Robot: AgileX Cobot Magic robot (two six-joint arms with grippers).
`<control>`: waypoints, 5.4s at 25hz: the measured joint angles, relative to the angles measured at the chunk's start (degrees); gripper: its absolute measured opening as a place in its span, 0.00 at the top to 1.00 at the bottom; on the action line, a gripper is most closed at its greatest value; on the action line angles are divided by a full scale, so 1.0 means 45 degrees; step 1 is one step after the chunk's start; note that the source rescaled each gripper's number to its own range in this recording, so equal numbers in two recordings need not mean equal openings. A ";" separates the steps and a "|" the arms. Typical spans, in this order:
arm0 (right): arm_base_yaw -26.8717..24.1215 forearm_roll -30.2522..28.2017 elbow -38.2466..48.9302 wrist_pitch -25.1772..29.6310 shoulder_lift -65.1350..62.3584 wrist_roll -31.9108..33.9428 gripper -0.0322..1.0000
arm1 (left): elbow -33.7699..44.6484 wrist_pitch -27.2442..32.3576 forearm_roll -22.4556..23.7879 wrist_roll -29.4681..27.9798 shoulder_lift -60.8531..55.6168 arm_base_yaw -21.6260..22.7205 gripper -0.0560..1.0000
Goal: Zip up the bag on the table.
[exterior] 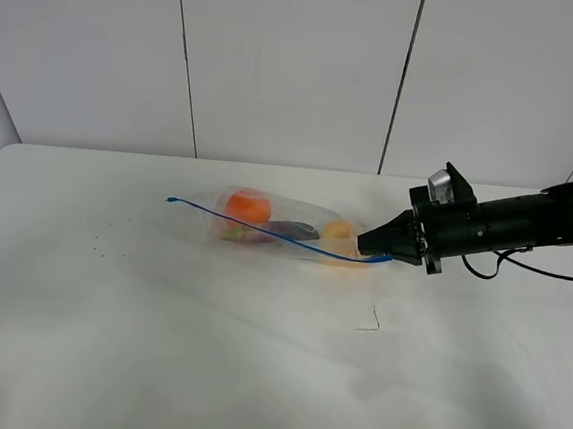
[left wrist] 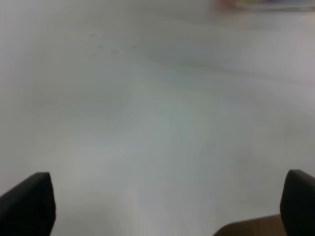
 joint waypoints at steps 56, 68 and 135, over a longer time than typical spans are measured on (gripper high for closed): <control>0.0000 -0.0219 0.0000 0.0094 0.0000 -0.0230 0.75 | 0.0834 -0.0184 0.1016 -0.1551 -0.2229 0.0000 0.00; 0.0000 -0.0208 0.0000 -0.0353 0.0000 -0.0283 0.00 | 0.0834 -0.0184 0.1016 -0.1551 -0.2229 0.0000 0.00; 0.0000 -1.6439 0.5724 -0.2734 -2.3057 1.1106 0.00 | 0.0834 -0.0213 0.1016 -0.1551 -0.2229 0.0000 0.00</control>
